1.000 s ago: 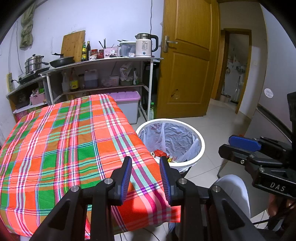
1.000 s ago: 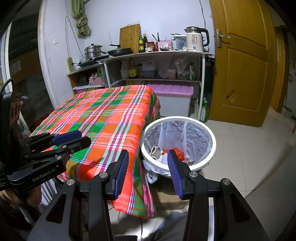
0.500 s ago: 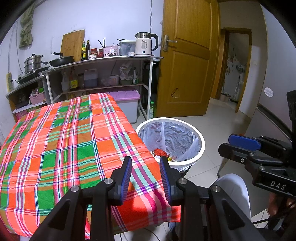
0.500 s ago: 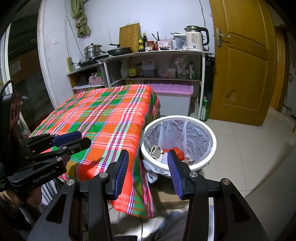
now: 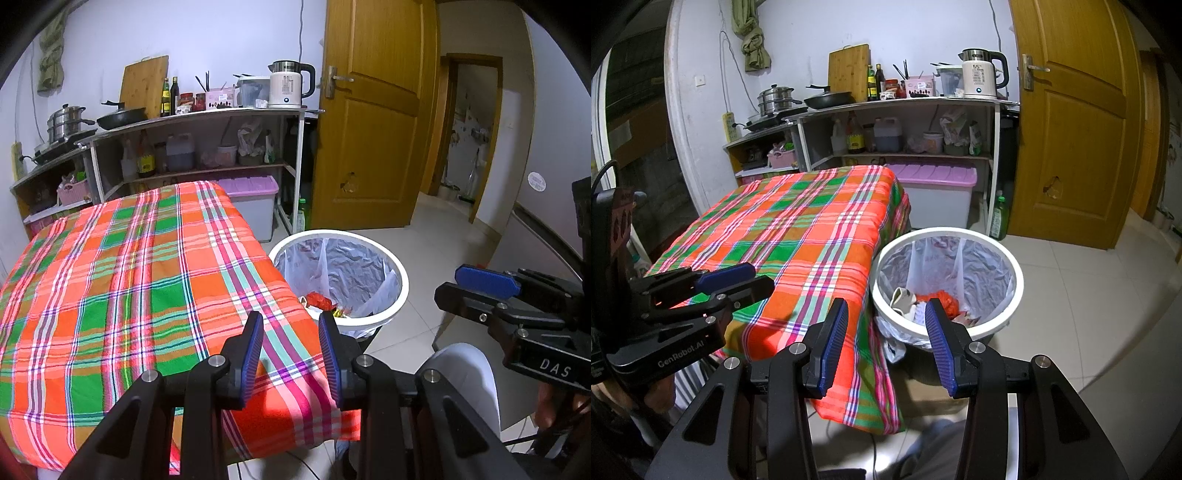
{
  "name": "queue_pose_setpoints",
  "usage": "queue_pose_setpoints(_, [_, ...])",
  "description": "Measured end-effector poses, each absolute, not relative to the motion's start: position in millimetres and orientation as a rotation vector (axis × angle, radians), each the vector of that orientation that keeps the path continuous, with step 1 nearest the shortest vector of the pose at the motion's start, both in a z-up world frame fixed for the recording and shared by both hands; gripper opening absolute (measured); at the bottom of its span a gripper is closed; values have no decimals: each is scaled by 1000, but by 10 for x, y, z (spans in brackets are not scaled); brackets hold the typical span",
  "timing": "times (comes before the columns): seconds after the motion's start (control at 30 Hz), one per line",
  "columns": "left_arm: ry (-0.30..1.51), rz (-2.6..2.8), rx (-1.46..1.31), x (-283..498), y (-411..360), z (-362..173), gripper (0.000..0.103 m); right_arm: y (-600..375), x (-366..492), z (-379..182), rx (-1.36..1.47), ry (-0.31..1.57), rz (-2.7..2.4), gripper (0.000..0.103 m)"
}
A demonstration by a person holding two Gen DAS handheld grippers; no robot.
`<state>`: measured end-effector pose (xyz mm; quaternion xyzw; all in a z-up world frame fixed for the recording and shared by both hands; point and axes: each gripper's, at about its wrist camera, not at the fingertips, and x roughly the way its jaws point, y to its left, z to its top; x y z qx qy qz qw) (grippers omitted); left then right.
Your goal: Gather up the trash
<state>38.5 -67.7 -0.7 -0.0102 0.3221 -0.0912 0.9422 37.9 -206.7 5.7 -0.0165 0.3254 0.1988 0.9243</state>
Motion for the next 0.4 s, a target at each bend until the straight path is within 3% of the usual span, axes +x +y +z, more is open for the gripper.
queue_pose_setpoints(0.4, [662,-188,-21,393,-709,-42,31,-2058,381,37,-29,680,404,45])
